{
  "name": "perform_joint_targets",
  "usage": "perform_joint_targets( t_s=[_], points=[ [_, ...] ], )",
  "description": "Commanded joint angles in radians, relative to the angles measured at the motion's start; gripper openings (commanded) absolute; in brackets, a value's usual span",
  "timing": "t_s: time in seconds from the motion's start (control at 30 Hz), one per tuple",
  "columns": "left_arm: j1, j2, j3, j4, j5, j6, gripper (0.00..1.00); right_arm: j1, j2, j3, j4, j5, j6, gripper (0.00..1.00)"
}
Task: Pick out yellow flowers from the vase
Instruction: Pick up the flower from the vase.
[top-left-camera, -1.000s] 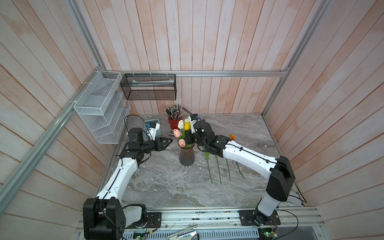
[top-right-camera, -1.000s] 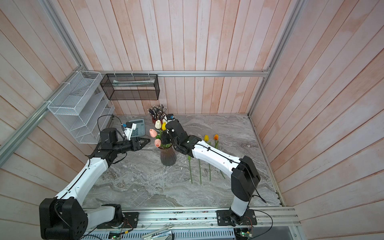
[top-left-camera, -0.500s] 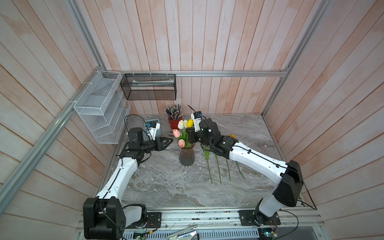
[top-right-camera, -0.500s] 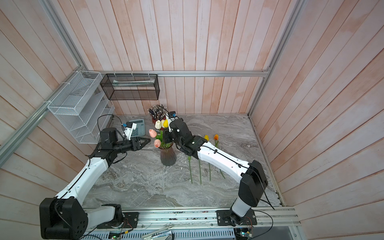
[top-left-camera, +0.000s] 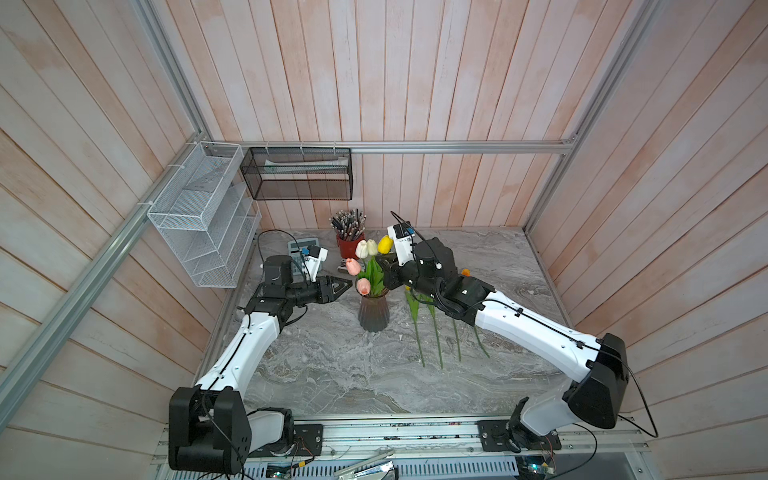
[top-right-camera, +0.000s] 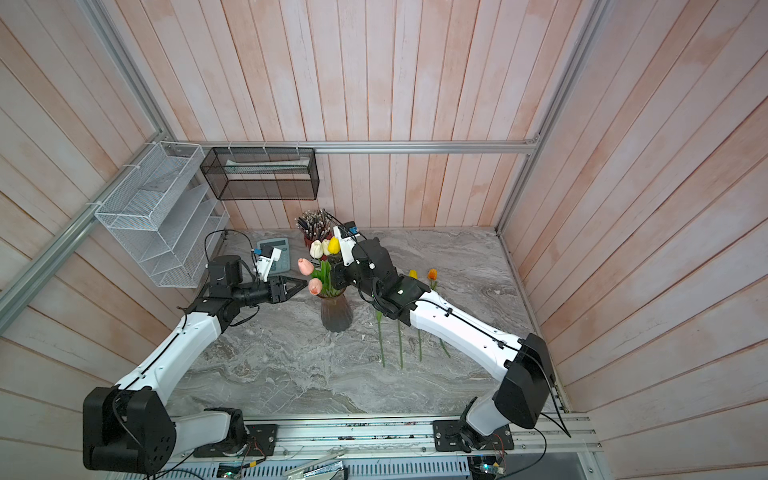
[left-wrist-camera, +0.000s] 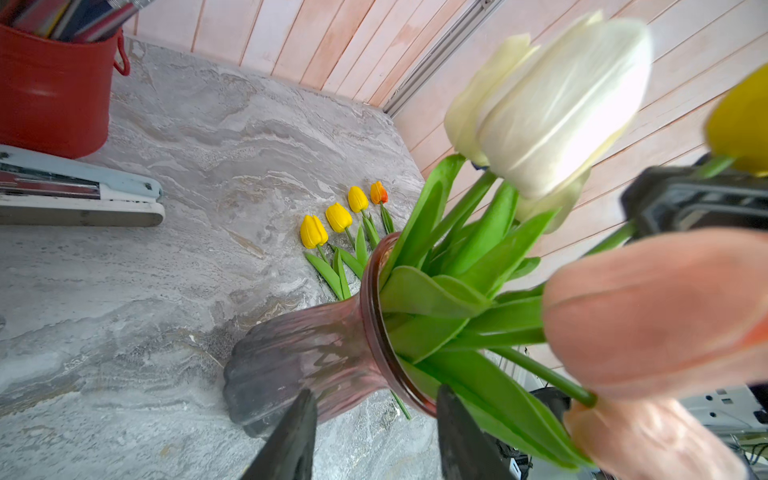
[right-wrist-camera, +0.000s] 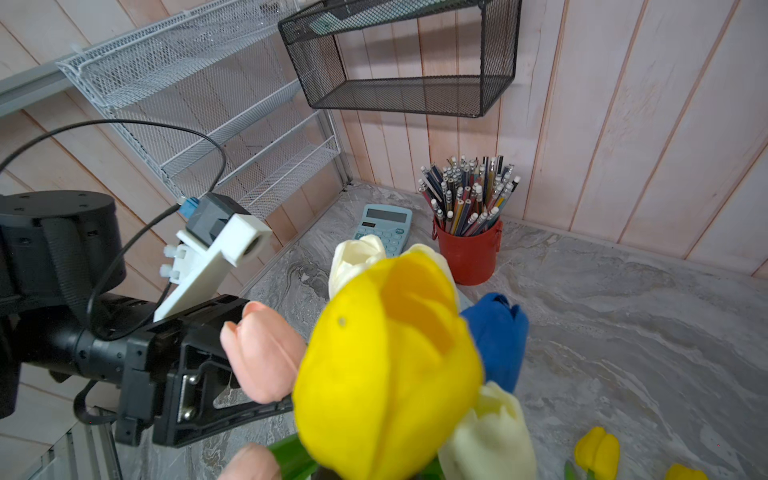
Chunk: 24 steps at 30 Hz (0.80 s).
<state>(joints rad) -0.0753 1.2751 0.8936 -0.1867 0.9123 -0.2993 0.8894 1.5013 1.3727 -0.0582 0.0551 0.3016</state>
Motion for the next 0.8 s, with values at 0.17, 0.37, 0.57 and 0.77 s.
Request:
perform_joint_targets(
  t_s=[0.17,0.37,0.57,0.77],
  points=[
    [-0.025,0.043,0.037,0.009,0.039,-0.001,0.48,0.003,-0.115,-0.035,0.053,-0.079,-0.105,0.03],
    [-0.035,0.065,0.040,0.019,0.042,-0.017,0.48,0.003,-0.167,-0.063,0.082,-0.137,-0.153,0.04],
    [-0.035,0.072,0.039,0.011,0.030,-0.011,0.48,-0.005,-0.219,-0.045,0.061,-0.139,-0.181,0.05],
    [-0.035,0.082,0.048,-0.012,0.013,0.007,0.48,-0.027,-0.261,-0.027,0.053,-0.182,-0.182,0.05]
  ],
)
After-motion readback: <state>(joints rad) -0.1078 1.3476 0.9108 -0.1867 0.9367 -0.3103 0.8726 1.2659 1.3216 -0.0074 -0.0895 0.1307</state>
